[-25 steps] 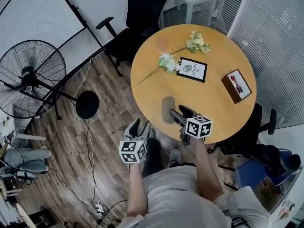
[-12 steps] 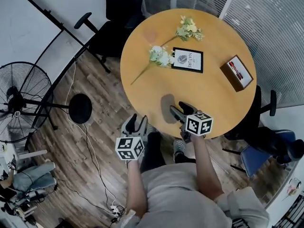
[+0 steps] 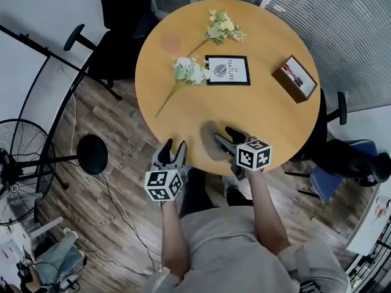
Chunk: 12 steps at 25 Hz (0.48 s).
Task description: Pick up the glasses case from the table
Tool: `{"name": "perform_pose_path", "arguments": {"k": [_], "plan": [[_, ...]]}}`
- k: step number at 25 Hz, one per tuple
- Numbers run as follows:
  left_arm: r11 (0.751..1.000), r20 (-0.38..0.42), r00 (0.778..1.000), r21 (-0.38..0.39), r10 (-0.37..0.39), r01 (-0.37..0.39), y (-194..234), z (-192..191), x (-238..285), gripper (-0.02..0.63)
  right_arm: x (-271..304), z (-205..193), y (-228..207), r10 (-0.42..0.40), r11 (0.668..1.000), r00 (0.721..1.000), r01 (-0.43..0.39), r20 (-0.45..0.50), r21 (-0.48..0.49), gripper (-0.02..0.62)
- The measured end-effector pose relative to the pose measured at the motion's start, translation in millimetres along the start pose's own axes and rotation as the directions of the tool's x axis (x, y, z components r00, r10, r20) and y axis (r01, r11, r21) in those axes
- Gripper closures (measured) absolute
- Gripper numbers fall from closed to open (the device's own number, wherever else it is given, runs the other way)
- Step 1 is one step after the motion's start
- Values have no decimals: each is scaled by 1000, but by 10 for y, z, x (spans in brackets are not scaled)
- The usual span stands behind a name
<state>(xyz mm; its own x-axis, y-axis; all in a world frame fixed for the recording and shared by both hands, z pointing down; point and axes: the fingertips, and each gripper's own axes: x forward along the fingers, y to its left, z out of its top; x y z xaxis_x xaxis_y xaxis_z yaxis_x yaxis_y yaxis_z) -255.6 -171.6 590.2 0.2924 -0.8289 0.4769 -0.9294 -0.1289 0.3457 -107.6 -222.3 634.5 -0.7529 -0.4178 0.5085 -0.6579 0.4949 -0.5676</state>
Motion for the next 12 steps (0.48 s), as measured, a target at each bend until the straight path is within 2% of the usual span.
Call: {"name": "perform_pose_path", "arguments": {"k": [7,12], "plan": [[994,-134,985,5,-108,109,32,-307,265,423,46,-104,-139,-76,997,997,76,-13,28,359],[987,-169,974,21,-153,158,66,-322,456,423,73,-138,-231,-110,993,994,110,-8,49,359]]}}
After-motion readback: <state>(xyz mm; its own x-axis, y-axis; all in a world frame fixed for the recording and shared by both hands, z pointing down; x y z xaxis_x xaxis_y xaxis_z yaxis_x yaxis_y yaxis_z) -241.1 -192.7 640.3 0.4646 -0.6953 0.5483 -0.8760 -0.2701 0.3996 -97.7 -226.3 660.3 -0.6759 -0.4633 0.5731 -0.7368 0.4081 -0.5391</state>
